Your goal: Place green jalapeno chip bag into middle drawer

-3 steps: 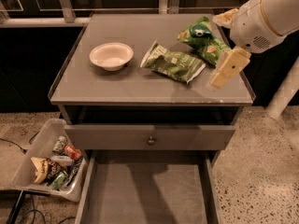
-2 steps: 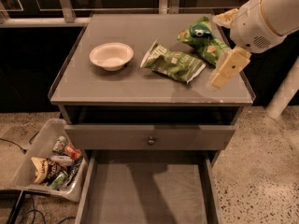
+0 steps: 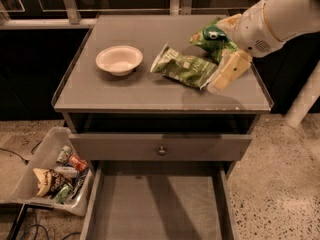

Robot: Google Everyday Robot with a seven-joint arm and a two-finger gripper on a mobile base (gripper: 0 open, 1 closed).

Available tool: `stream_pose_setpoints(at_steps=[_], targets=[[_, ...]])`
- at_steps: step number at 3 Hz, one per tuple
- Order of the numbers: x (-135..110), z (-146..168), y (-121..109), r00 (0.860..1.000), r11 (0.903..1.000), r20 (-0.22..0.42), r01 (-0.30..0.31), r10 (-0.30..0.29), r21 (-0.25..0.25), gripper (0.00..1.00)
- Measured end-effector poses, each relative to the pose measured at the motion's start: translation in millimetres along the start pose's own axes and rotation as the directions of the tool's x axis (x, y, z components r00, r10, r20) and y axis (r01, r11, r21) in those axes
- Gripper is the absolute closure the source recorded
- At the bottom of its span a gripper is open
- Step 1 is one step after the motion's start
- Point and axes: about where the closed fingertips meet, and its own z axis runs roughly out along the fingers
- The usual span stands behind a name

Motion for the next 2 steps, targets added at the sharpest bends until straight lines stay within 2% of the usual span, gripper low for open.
stream_pose_setpoints(at_steps=[1, 2], targets=[[1, 29, -12, 0.997, 0.9990, 0.066, -0.041, 0.042, -0.017, 0.00], [3, 59, -19, 0.993, 0.9971, 0.099, -0.061, 0.065, -0.045, 0.00]])
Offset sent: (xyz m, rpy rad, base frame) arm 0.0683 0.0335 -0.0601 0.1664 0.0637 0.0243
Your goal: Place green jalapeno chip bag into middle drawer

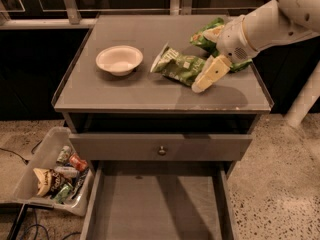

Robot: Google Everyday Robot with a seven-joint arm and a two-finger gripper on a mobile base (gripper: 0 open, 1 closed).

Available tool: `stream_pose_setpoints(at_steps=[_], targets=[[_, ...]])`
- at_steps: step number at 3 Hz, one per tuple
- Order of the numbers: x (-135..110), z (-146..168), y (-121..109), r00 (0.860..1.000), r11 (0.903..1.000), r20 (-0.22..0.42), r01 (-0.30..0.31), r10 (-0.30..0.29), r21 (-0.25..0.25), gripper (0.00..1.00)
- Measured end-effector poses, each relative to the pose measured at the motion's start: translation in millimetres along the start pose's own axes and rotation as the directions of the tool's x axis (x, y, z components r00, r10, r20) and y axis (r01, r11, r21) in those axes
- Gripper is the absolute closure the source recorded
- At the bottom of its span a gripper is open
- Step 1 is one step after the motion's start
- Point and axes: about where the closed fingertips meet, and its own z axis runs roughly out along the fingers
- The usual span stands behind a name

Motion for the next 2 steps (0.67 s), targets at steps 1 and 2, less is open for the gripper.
stream_pose_setpoints(at_steps=[1, 2], targets=[[2, 25, -8, 1.000, 0.9997, 0.010, -0.002, 0.002, -0.022, 0.00], [7, 50, -16, 1.000, 0.9991, 0.011, -0.013, 0.013, -0.041, 0.00]])
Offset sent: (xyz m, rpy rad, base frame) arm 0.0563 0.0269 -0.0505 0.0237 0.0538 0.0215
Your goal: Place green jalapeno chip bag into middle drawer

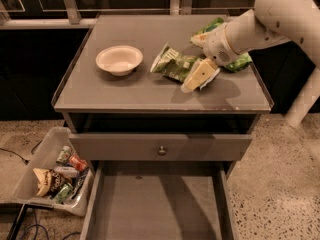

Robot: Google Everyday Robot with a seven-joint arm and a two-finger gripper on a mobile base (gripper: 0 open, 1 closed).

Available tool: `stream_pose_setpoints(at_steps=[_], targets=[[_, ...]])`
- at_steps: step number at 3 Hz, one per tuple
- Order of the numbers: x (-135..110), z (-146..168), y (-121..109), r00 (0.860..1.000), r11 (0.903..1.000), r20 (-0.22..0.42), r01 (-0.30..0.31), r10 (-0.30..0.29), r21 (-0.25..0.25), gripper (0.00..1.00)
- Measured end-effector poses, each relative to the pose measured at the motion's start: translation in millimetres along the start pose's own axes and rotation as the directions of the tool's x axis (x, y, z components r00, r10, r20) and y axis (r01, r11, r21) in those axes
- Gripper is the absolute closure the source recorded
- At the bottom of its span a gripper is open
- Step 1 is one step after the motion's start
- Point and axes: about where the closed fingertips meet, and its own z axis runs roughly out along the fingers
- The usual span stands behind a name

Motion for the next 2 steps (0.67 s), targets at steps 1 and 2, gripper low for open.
stream_pose_setpoints(at_steps=[1, 2], targets=[[1, 19, -6, 1.000, 0.9998, 0.002, -0.006, 0.006, -0.020, 0.00], [3, 34, -5, 1.000, 0.9990, 0.000, -0.014, 0.014, -0.043, 0.00]])
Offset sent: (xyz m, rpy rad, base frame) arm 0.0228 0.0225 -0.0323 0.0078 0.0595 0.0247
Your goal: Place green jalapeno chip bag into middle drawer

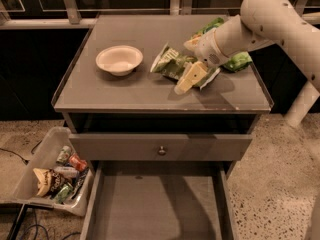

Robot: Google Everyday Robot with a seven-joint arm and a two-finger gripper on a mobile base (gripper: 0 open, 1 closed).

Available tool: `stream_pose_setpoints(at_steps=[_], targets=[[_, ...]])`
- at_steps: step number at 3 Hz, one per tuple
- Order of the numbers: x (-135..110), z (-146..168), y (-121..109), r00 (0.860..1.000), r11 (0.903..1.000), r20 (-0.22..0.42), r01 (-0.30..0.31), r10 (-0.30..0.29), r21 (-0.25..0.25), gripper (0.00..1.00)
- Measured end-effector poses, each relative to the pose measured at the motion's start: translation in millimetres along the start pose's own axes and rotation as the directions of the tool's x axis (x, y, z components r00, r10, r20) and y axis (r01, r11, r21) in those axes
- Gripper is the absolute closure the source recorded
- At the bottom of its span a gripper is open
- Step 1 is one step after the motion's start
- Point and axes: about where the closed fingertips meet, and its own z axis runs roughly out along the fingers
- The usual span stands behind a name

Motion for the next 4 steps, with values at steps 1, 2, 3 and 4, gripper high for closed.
stream_pose_setpoints(at_steps=[1, 2, 3, 4], targets=[[7.4, 10.1, 0.0, 1.000, 0.9998, -0.010, -0.015, 0.015, -0.015, 0.00], [7.4, 10.2, 0.0, 1.000, 0.9998, -0.010, -0.015, 0.015, -0.015, 0.19], [7.4, 10.2, 0.0, 1.000, 0.9998, -0.010, -0.015, 0.015, -0.015, 0.42], [7.4, 10.2, 0.0, 1.000, 0.9998, -0.010, -0.015, 0.015, -0.015, 0.64]])
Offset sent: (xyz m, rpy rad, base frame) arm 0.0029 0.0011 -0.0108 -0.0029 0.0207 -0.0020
